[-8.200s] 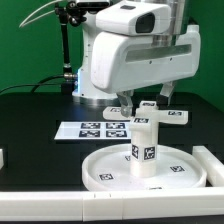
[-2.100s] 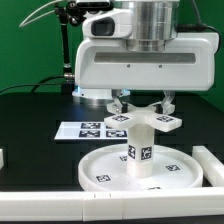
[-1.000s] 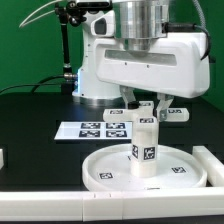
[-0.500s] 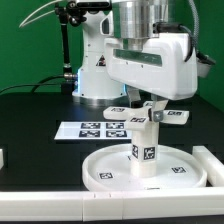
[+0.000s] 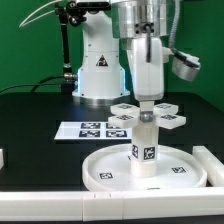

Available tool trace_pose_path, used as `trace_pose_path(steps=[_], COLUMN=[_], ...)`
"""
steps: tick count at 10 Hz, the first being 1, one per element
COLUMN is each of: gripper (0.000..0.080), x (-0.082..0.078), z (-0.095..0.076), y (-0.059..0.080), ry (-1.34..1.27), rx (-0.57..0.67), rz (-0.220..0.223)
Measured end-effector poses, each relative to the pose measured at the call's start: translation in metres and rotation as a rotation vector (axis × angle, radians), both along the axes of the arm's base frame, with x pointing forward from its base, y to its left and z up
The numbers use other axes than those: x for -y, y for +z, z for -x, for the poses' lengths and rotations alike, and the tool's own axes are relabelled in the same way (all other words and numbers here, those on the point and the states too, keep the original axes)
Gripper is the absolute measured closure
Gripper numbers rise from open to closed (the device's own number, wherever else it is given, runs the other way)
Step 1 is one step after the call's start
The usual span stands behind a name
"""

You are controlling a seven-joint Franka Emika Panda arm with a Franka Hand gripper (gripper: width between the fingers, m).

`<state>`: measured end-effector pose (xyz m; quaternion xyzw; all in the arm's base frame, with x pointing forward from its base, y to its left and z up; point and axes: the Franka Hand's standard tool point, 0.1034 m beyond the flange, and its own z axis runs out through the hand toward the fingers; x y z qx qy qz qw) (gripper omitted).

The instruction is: Assemble round table

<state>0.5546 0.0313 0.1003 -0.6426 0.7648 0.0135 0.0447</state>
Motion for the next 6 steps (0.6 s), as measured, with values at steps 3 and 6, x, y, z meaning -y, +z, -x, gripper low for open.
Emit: trace_pose_path(steps=[3,6], gripper=[0.0357,0.0357], x=[-0.0003,0.0005], z=[-0.0003,-0.0008], y=[-0.0005,-0.0003], ry=[-0.298,-0.441], rx=[0.013,0.005], rz=[-0.05,-0.082])
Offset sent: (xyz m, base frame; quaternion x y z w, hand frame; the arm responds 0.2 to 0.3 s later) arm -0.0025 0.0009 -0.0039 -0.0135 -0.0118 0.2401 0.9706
